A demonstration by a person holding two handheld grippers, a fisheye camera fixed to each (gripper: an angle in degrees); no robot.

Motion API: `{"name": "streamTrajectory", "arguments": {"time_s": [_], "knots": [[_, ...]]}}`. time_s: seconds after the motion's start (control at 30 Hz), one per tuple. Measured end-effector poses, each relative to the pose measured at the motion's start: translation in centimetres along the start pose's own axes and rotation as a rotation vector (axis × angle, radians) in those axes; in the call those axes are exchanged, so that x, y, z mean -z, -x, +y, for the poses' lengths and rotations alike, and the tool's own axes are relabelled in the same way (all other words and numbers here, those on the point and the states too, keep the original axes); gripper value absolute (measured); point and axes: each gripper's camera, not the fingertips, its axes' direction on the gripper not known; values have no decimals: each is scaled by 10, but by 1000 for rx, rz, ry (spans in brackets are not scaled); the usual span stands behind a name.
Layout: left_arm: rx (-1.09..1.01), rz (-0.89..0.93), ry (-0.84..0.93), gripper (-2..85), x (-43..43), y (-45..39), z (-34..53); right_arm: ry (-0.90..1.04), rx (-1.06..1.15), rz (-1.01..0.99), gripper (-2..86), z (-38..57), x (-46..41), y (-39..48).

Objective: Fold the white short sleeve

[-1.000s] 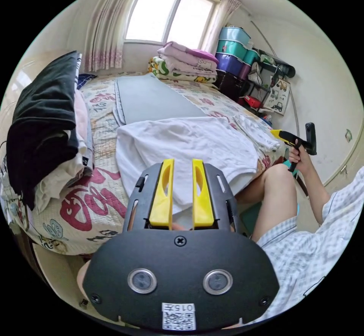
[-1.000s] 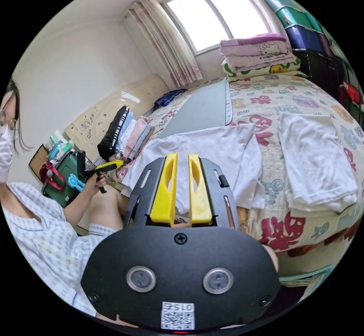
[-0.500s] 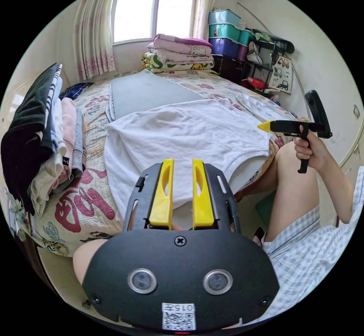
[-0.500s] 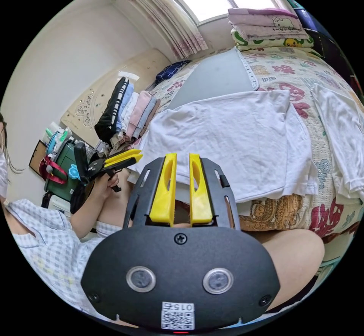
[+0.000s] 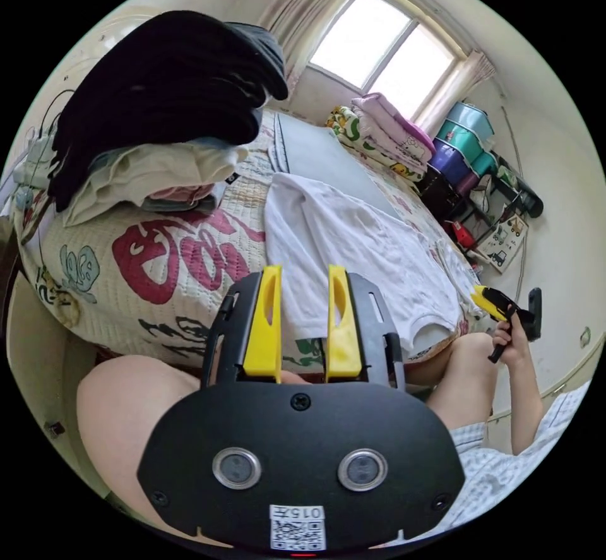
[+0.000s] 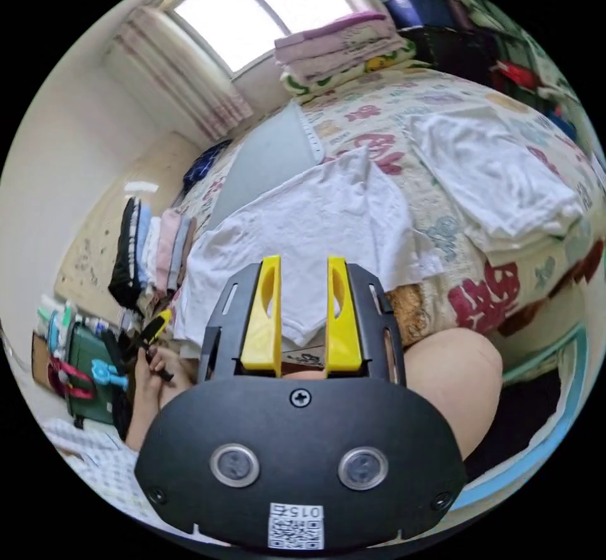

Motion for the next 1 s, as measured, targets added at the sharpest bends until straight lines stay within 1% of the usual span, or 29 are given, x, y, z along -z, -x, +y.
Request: {"name": "streamTrajectory", "arguments": {"time_s": [0.1, 0.23, 0.3, 0.37, 0.4, 0.47, 0.53, 0.6, 0.67, 0.73, 0.77, 0.8, 0.9, 1.0], "knots": [[33, -11, 34, 114, 4, 20, 2, -59, -145, -46, 114, -23, 25, -52], [3, 21, 123, 99, -1, 33, 2, -70, -212, -5, 115, -45, 39, -96], [-21, 59, 185, 83, -10, 38, 1, -36, -241, -5, 110, -56, 37, -121], [-10, 71, 178, 82, -10, 43, 1, -8, -250, 8, 111, -61, 33, -134], [9, 96, 162, 81, -8, 48, 1, -5, -259, 52, 114, -63, 32, -141], [45, 151, 129, 79, -5, 56, 1, -44, -278, 96, 122, -65, 36, -148], [78, 205, 110, 77, -5, 62, 1, -78, -232, 86, 123, -71, 38, -146], [80, 186, 133, 71, -11, 62, -2, -16, -174, 172, 120, -82, 26, -140], [63, 162, 157, 62, -15, 58, -3, 40, -136, 194, 116, -86, 13, -139], [57, 158, 161, 35, -15, 57, -4, 36, -133, 250, 103, -86, 12, -142], [56, 168, 151, 18, -13, 57, -3, 40, -144, 268, 72, -87, 13, -146], [60, 178, 140, 7, -10, 57, -3, 48, -153, 254, 47, -87, 15, -152], [69, 224, 106, -2, 3, 60, -1, 22, -185, 198, 8, -79, 30, -167], [56, 273, 67, -6, 25, 59, 2, -20, -181, 146, -3, -66, 54, -174]]}}
